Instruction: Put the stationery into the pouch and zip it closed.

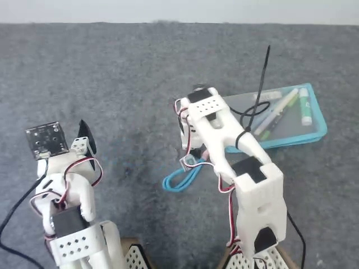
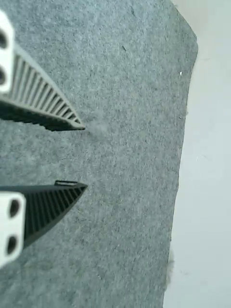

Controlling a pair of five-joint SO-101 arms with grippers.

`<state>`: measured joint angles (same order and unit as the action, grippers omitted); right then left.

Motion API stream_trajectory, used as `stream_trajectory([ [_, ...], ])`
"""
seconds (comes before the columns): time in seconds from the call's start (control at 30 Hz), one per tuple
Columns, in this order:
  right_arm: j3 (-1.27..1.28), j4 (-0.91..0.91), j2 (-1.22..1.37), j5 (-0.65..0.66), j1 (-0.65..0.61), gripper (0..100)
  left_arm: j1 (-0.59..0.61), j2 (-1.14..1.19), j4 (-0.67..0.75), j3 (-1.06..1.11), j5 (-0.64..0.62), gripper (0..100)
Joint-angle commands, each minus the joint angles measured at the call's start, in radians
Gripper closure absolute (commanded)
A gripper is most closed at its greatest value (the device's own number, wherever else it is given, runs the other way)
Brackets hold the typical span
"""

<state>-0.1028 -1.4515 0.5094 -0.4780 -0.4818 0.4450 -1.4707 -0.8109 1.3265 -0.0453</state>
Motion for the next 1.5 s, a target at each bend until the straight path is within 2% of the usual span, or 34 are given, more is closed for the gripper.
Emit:
stream_trajectory([
  [0.0, 0.006, 0.064, -0.076, -0.072, 0.058, 86.9, -0.003, -0.023, 0.018, -0.038, 0.011, 84],
  [0.3, -0.018, 0.077, 0.047, -0.196, 0.074, 73.4, -0.003, -0.023, 0.017, -0.038, 0.011, 84],
  [0.4, -0.040, 0.071, 0.085, -0.198, 0.074, 78.2, -0.003, -0.023, 0.017, -0.038, 0.011, 84],
  [0.53, -0.078, 0.008, 0.108, -0.183, 0.074, 91.2, -0.003, -0.023, 0.017, -0.038, 0.011, 84],
  [0.7, -0.086, -0.019, 0.085, 0.034, 0.091, 99.2, -0.003, -0.023, 0.017, -0.038, 0.011, 84],
  [0.8, -0.087, -0.039, 0.016, 0.184, 0.127, 99.2, -0.003, -0.023, 0.017, -0.038, 0.011, 84],
  [0.93, -0.080, -0.079, -0.183, 0.423, 0.120, 99.2, -0.003, -0.023, 0.017, -0.038, 0.011, 84],
  [1.07, -0.080, -0.151, -0.415, 0.589, 0.082, 99.2, -0.005, -0.023, 0.017, -0.038, 0.011, 84],
  [1.27, -0.075, -0.348, -0.696, 0.842, 0.027, 99.2, -0.121, -0.017, -0.018, -0.047, 0.048, 83],
  [1.4, 0.046, -0.343, -0.845, 0.991, 0.056, 99.2, -0.178, -0.017, -0.028, -0.077, 0.068, 82],
  [1.47, 0.110, -0.343, -0.926, 1.065, 0.061, 99.2, -0.222, -0.017, -0.066, -0.113, 0.074, 78],
])
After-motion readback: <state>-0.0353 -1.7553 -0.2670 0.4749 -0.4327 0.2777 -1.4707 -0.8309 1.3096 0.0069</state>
